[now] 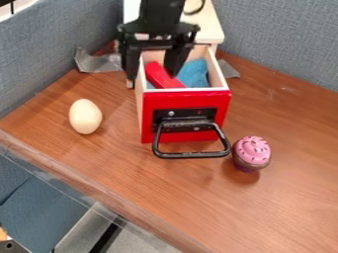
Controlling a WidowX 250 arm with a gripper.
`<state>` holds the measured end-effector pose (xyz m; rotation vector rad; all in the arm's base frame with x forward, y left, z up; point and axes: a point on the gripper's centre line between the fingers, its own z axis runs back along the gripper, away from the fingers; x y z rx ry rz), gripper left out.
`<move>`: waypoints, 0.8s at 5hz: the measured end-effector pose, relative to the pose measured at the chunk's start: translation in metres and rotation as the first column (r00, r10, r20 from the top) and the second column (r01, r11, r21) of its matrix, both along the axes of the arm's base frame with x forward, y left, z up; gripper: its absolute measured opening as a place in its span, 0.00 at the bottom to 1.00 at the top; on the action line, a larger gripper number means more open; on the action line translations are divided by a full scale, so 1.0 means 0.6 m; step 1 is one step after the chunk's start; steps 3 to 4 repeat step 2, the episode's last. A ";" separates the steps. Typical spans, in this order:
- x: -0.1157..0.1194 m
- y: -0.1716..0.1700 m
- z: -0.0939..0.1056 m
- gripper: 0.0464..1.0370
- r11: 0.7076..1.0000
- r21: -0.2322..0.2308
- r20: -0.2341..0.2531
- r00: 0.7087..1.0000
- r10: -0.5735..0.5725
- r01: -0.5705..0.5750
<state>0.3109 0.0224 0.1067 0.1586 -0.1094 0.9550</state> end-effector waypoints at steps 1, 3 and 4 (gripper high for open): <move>-0.011 -0.010 -0.009 0.96 0.999 -0.013 -0.019 0.999 -0.031 0.031; -0.013 -0.023 0.017 0.96 0.997 -0.041 0.027 0.998 -0.065 0.066; -0.013 -0.023 0.017 0.96 0.997 -0.041 0.027 0.998 -0.065 0.066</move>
